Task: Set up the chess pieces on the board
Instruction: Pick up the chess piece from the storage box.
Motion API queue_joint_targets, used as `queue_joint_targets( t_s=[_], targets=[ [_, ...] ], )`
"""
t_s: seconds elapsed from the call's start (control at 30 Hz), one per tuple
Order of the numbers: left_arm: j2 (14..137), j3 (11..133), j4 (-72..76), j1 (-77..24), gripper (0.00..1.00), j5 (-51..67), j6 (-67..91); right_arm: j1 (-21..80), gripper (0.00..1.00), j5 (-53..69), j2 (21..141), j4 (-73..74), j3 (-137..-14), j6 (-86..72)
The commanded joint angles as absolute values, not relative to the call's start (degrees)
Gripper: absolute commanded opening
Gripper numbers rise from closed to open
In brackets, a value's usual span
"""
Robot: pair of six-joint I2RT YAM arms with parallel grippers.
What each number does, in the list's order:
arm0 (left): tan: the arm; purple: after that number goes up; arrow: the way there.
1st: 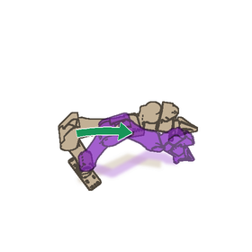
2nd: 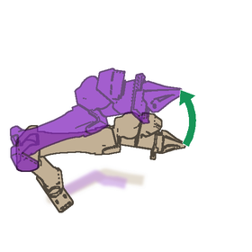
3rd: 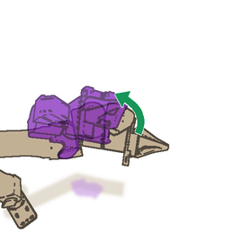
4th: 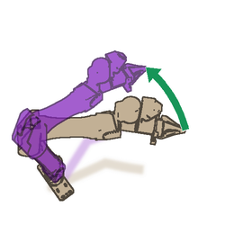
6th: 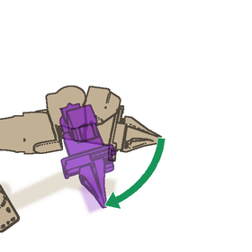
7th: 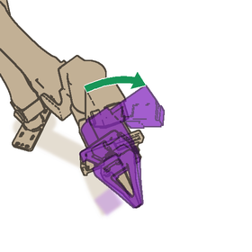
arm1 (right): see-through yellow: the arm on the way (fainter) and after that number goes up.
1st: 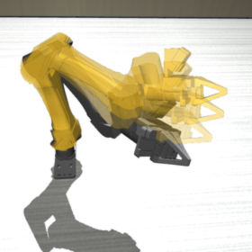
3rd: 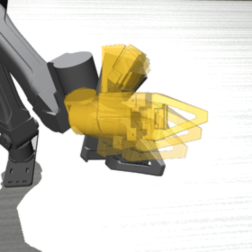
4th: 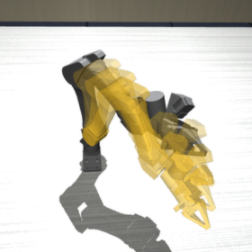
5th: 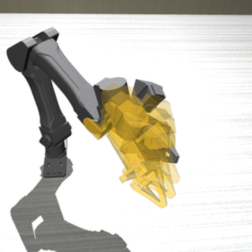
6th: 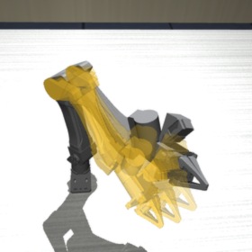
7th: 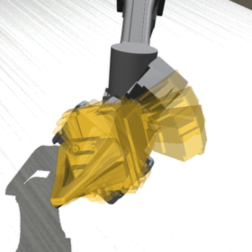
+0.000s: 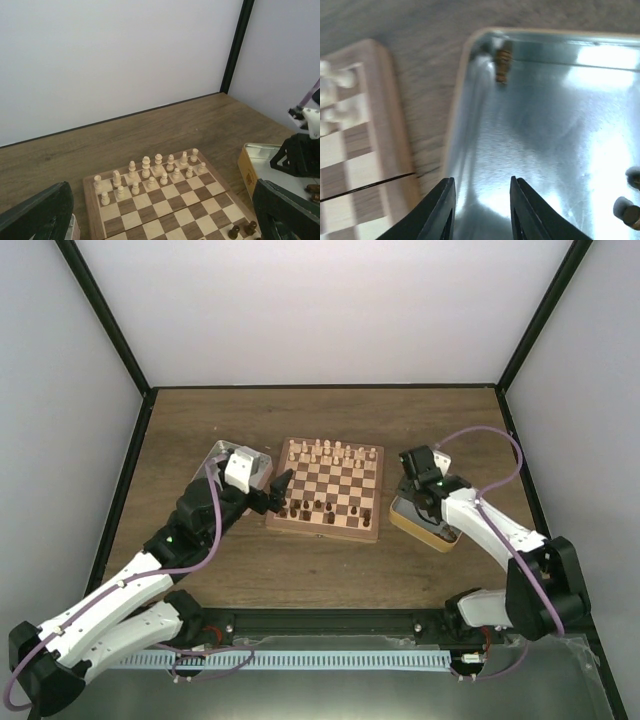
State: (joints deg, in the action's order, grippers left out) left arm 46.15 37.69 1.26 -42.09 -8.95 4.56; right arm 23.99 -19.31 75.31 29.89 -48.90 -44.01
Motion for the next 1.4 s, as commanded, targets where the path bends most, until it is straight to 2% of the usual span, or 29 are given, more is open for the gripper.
queue_joint_targets(
  t_s=[0.0, 0.13, 0.43, 0.8, 0.93, 1.13, 1.37],
  targets=[
    [46.4, 38.77, 2.65, -42.09, 1.0, -6.9, 5.5, 17.48, 0.32, -16.29, 76.84, 21.64, -44.98, -45.04],
    [48.16, 41.15, -0.57, -42.07, 1.0, -4.22, 5.54, 13.35, 0.32, -12.14, 82.99, 15.13, -45.02, -43.01],
    [50.18, 42.44, -1.09, -42.02, 1.0, -2.46, 6.06, 11.34, 0.31, -13.72, 94.3, 11.89, -51.59, -41.71],
    [50.12, 41.33, -0.27, -42.09, 1.0, -4.48, 5.63, 9.06, 0.27, -14.28, 101.55, 10.86, -54.19, -41.04],
    [50.85, 41.26, 0.0, -42.05, 1.0, -4.4, 5.54, 8.92, 0.21, -14.94, 102.44, 10.84, -55.2, -40.47],
    [50.99, 41.06, -0.21, -42.06, 1.0, -5.0, 5.58, 8.95, 0.03, -13.84, 100.09, 11.6, -54.84, -38.15],
    [52.78, 40.94, 0.07, -42.09, 1.0, -2.91, 8.44, 9.03, 0.01, -1.01, 88.92, 16.9, -53.07, -32.26]
  ],
)
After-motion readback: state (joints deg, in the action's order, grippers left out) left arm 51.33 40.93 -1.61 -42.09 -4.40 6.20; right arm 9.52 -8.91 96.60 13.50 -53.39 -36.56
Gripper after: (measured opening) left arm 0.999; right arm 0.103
